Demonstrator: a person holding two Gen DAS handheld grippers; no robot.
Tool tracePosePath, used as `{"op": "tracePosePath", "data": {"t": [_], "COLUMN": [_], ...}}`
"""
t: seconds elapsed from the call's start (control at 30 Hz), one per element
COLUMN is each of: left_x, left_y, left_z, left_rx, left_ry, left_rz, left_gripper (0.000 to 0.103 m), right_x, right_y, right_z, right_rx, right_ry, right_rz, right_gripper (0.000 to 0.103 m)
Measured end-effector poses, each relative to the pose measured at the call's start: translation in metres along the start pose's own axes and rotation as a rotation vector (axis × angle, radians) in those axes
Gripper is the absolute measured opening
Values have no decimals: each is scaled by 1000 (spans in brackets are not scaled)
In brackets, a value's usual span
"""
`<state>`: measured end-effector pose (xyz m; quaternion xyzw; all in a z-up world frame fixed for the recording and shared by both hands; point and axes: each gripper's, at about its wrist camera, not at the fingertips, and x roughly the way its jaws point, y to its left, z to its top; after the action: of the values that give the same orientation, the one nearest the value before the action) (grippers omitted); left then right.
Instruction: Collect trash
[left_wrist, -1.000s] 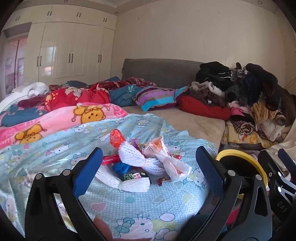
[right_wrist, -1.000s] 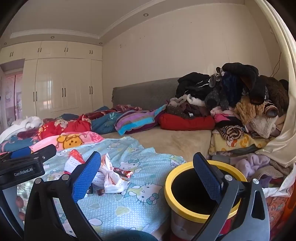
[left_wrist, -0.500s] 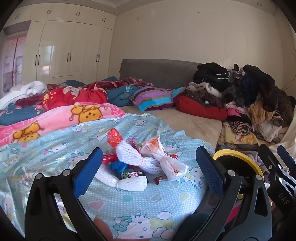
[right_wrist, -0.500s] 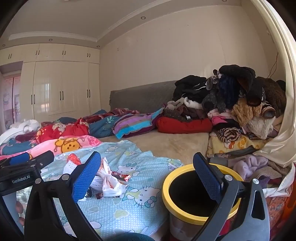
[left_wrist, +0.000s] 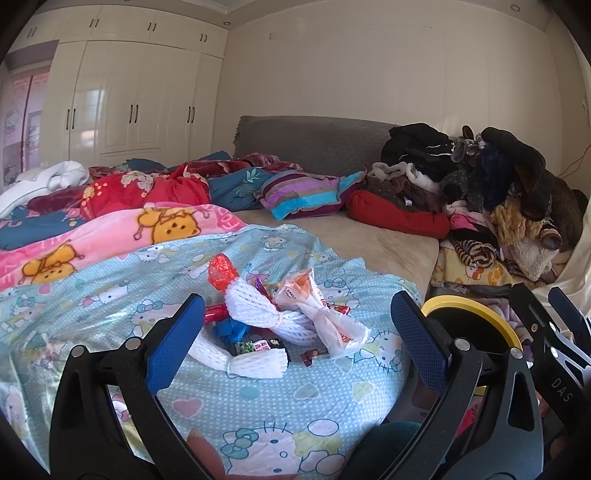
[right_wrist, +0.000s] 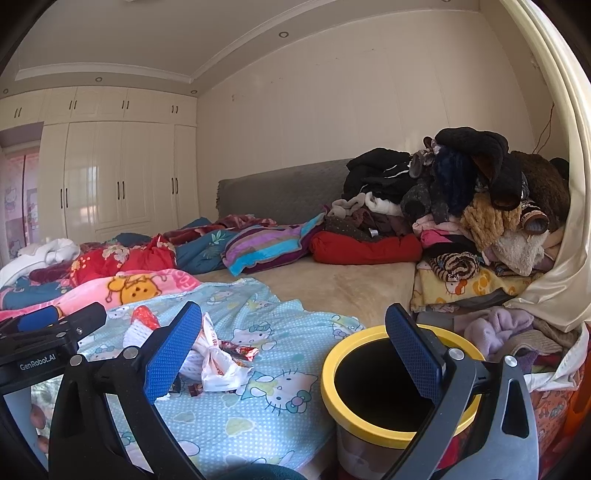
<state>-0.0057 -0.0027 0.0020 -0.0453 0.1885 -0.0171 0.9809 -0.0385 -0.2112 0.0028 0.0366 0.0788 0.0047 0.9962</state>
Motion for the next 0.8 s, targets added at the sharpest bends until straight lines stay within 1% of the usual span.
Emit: {"op": "tracePosePath", "data": {"t": [0.8], "left_x": [2], "left_y": [3], "left_z": [-1], "left_rx": [-6], "left_ry": [1], "left_rz": [-9], "left_gripper": [92], "right_x": [2], "right_y": [1], "right_z": [-2], "right_rx": [3], "right_ry": [5], "right_rz": [3], "right_gripper": [97]}}
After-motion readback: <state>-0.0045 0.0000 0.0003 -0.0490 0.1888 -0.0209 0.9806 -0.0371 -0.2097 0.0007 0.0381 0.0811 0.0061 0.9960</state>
